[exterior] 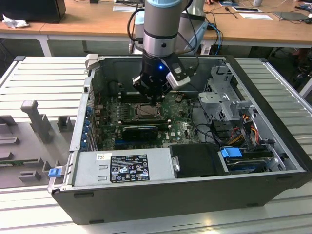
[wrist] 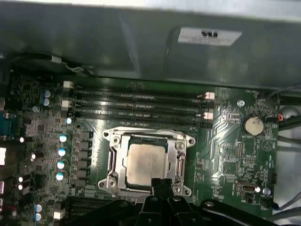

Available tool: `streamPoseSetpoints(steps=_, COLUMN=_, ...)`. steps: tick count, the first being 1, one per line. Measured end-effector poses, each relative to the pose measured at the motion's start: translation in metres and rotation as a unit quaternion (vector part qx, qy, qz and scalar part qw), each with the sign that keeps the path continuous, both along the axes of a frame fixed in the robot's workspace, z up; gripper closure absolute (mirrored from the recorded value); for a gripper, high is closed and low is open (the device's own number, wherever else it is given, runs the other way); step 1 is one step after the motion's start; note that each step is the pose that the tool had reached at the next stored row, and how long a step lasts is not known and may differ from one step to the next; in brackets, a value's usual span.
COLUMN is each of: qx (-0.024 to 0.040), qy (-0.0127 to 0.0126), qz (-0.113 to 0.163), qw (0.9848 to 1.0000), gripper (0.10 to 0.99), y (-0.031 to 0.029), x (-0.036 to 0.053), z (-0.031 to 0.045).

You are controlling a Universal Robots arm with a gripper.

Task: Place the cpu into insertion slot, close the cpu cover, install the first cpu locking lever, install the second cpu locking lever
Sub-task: 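Install the second cpu locking lever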

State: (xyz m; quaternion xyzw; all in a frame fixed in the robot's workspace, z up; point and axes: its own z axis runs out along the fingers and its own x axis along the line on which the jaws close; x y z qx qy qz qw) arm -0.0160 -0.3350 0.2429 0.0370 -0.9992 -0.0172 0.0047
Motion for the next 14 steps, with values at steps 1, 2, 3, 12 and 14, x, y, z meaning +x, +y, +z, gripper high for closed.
streamPoseSetpoints(steps=1, qx=0.0002, qy=0.0009, qz=0.0, qw=1.0, gripper=0.98, y=-0.002, x=-0.0002, z=-0.0012)
streamPoseSetpoints(steps=2, qx=0.0003, qy=0.0018, qz=0.0, qw=1.0, gripper=0.98, y=-0.0033, x=-0.0004, z=-0.0021)
streamPoseSetpoints(steps=3, qx=0.0005, qy=0.0025, qz=0.0, qw=1.0, gripper=0.98, y=-0.0049, x=-0.0005, z=-0.003)
streamPoseSetpoints(steps=12, qx=0.0048, qy=0.0032, qz=0.002, qw=1.0, gripper=0.98, y=-0.0323, x=-0.0272, z=-0.0086)
streamPoseSetpoints(steps=14, qx=0.0107, qy=0.0032, qz=0.003, qw=0.9999, gripper=0.98, y=-0.0326, x=-0.0311, z=-0.0093)
